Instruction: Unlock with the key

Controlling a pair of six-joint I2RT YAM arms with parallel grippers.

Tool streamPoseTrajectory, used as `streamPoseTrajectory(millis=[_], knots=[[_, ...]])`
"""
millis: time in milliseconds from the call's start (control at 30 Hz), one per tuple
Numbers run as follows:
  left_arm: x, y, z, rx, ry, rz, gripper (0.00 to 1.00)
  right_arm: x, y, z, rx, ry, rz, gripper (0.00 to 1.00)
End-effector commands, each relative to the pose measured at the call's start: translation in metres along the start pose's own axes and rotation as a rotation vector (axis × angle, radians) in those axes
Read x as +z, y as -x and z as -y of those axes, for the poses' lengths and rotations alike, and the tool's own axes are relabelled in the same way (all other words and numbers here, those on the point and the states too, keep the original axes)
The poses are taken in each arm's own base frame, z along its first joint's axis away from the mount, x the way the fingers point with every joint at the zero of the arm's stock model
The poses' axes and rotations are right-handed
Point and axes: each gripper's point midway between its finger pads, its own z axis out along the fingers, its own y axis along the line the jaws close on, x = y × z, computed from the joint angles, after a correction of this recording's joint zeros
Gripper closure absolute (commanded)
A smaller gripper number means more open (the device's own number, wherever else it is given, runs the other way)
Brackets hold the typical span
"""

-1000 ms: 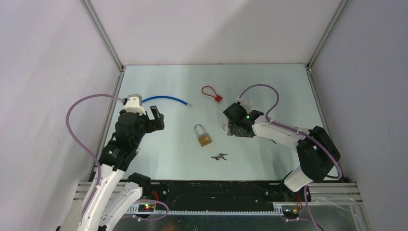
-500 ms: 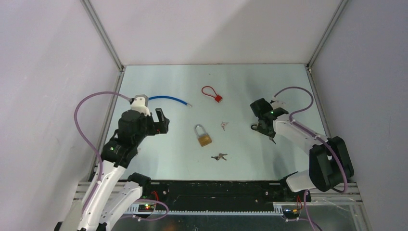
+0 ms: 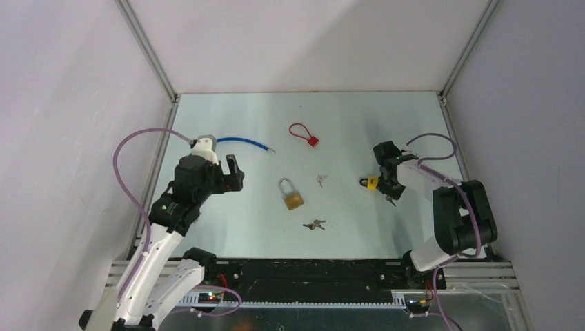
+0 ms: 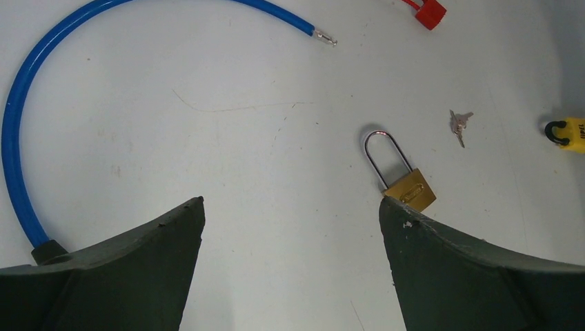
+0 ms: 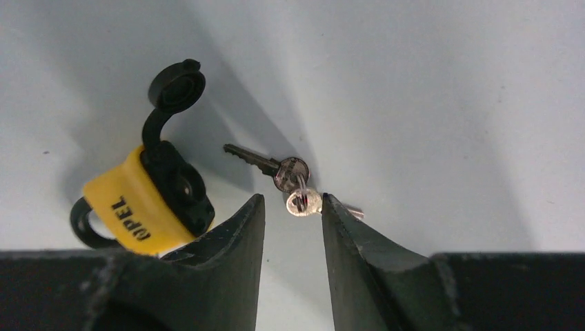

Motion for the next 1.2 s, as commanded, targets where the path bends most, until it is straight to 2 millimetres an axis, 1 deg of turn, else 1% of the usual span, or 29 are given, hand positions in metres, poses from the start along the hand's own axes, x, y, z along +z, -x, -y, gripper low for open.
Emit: streamPoseTrajectory(millis=[0,133,167,200,233,267,300,333,400,433,467,500,533,567,600,633,667,700,733,767,800,833,867,900,933,967,1033,1133,1167], knots=[[-0.001,0.007,0.003,0.009,-0.019,0.017,0.0,0.019,-0.007,-0.002,0.014,0.002,-0.034,0.61],[-0.001,0.006,0.003,0.009,-0.02,0.012,0.0,0.026,-0.01,0.002,0.019,0.001,-0.036,0.7],[-0.001,0.006,0.004,0.008,-0.023,0.011,0.0,0.027,-0.011,0.004,0.021,-0.001,-0.039,0.77],[0.0,0.005,0.005,0.007,-0.028,0.008,0.0,0.026,-0.011,0.004,0.02,0.007,-0.043,0.81],[0.0,0.005,0.007,0.007,-0.037,0.005,0.0,0.025,-0.012,0.004,0.019,0.014,-0.042,0.89],[-0.001,0.005,0.008,0.006,-0.044,0.005,0.0,0.024,-0.015,0.005,0.016,0.019,-0.047,0.93],[-0.001,0.006,0.011,0.004,-0.057,0.005,0.0,0.02,-0.012,0.004,0.019,0.039,-0.032,0.99],[-0.002,0.007,0.012,0.002,-0.063,0.007,0.0,0.018,-0.015,0.004,0.011,0.048,-0.032,1.0],[-0.004,0.008,0.014,-0.009,-0.075,0.01,0.0,0.008,-0.014,0.002,-0.003,0.074,0.002,1.0],[-0.005,0.01,0.017,-0.02,-0.086,0.016,0.0,-0.002,-0.01,0.001,-0.006,0.089,0.031,1.0],[-0.006,0.011,0.019,-0.027,-0.096,0.019,0.0,-0.008,-0.012,-0.003,-0.031,0.105,0.044,1.0],[-0.007,0.013,0.02,-0.042,-0.1,0.023,0.0,-0.019,-0.008,-0.004,-0.038,0.126,0.079,1.0],[-0.008,0.012,0.026,-0.049,-0.127,0.016,0.0,-0.028,-0.012,-0.01,-0.071,0.152,0.095,1.0],[-0.009,0.012,0.029,-0.07,-0.14,0.013,0.0,-0.041,-0.007,-0.014,-0.073,0.189,0.134,1.0],[-0.009,0.011,0.035,-0.08,-0.166,0.007,0.0,-0.058,-0.008,-0.023,-0.095,0.253,0.17,1.0],[-0.01,0.011,0.038,-0.103,-0.181,0.006,0.0,-0.067,-0.008,-0.029,-0.117,0.288,0.191,1.0],[-0.01,0.01,0.046,-0.111,-0.216,0.002,0.0,-0.086,-0.01,-0.042,-0.144,0.371,0.229,1.0],[-0.011,0.01,0.05,-0.137,-0.236,0.002,0.0,-0.097,-0.01,-0.047,-0.165,0.412,0.252,1.0],[-0.012,0.009,0.059,-0.144,-0.278,0.002,0.0,-0.117,-0.013,-0.06,-0.199,0.5,0.293,1.0],[-0.012,0.009,0.063,-0.171,-0.296,-0.002,0.0,-0.131,-0.021,-0.07,-0.236,0.564,0.301,1.0],[-0.012,0.009,0.072,-0.178,-0.336,0.0,0.0,-0.148,-0.017,-0.079,-0.246,0.639,0.343,1.0],[-0.013,0.009,0.077,-0.202,-0.356,-0.003,0.0,-0.163,-0.026,-0.089,-0.284,0.712,0.346,1.0],[-0.013,0.01,0.085,-0.221,-0.392,-0.003,0.0,-0.18,-0.023,-0.099,-0.303,0.789,0.387,1.0],[-0.015,0.01,0.091,-0.228,-0.418,-0.007,0.0,-0.195,-0.034,-0.107,-0.345,0.864,0.384,1.0],[-0.015,0.011,0.098,-0.241,-0.446,-0.005,0.0,-0.211,-0.032,-0.116,-0.362,0.934,0.424,1.0],[-0.017,0.013,0.106,-0.241,-0.481,0.001,0.0,-0.229,-0.039,-0.126,-0.386,1.019,0.434,1.0],[-0.019,0.016,0.116,-0.248,-0.517,-0.001,0.0,-0.254,-0.048,-0.139,-0.444,1.134,0.464,1.0],[-0.018,0.022,0.127,-0.259,-0.55,-0.002,0.0,-0.281,-0.067,-0.154,-0.549,1.297,0.467,1.0],[-0.019,0.026,0.13,-0.263,-0.559,0.008,0.0,-0.289,-0.067,-0.159,-0.553,1.336,0.484,1.0]])
